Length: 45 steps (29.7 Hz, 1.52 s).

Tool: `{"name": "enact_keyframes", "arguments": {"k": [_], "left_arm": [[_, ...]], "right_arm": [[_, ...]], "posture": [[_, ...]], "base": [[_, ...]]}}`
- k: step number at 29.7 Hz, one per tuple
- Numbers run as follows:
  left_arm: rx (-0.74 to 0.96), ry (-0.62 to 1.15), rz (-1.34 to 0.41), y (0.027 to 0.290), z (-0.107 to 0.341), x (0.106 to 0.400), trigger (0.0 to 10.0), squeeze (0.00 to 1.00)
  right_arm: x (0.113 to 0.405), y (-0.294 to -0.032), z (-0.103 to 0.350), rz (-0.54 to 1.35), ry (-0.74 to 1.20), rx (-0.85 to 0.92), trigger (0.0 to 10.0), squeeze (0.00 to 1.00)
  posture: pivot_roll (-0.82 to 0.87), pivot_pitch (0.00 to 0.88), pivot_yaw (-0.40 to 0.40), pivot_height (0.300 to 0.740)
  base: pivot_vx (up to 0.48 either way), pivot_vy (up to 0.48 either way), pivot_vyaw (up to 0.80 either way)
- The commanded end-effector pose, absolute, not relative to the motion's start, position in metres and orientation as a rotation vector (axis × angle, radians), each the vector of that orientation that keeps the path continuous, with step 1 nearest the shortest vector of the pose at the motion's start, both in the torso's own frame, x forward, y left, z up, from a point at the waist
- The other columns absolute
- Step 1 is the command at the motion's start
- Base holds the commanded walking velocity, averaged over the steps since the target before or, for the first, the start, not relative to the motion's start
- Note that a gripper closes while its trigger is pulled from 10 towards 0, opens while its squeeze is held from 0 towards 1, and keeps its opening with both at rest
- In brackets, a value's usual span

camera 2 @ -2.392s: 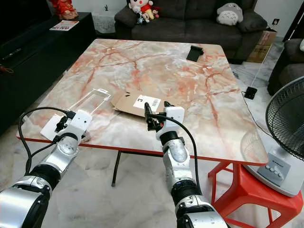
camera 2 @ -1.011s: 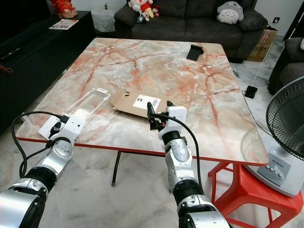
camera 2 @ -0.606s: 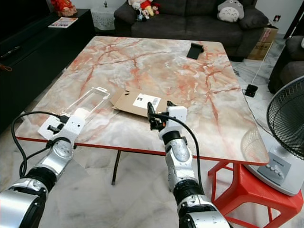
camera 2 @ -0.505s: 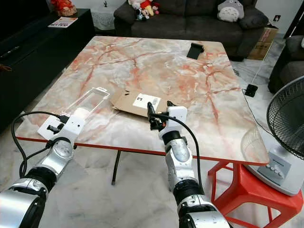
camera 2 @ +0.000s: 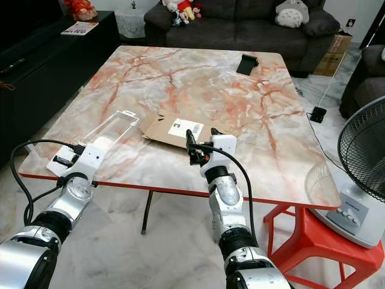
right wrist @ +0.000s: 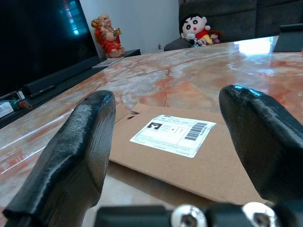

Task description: Picking trash to rubbish bin

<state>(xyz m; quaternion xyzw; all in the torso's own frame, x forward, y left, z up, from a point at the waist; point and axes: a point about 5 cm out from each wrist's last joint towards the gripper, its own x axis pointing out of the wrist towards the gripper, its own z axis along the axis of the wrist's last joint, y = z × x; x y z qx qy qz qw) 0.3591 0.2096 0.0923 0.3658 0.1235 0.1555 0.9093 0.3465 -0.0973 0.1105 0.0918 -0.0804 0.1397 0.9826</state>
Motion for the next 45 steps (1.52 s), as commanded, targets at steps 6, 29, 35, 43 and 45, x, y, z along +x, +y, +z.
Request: {"name": "enact_keyframes", "arguments": {"k": [6,29,35,43,45], "left_arm": [[0.77,0.121,0.407,0.209,0.107,0.361,10.0,0.0],[0.329,-0.322,0.037,0.135,0.151,0.364,10.0,0.0],[0.304,-0.342,-0.021,0.132,0.151,0.362,10.0,0.0],[0.276,-0.353,-0.047,0.131,0.152,0.362,10.0,0.0],[0.277,-0.353,-0.047,0.132,0.152,0.362,10.0,0.0]], "right_arm": [[0.347,-0.092,0.116,0.298,-0.185,0.194,10.0,0.0],[0.349,-0.088,0.133,0.283,-0.288,0.185,10.0,0.0],[0.35,-0.089,0.137,0.277,-0.308,0.188,10.0,0.0],[0.351,-0.09,0.139,0.273,-0.317,0.185,10.0,0.0],[0.351,-0.09,0.14,0.271,-0.318,0.185,10.0,0.0]], "posture": [[-0.03,0.001,0.007,0.74],[-0.05,0.0,0.023,0.74],[-0.05,0.0,0.022,0.74],[-0.04,0.0,0.014,0.74],[-0.04,0.0,0.014,0.74]], "base": [[0.0,0.0,0.0],[0.0,0.0,0.0],[0.0,0.0,0.0],[0.0,0.0,0.0],[0.0,0.0,0.0]]}}
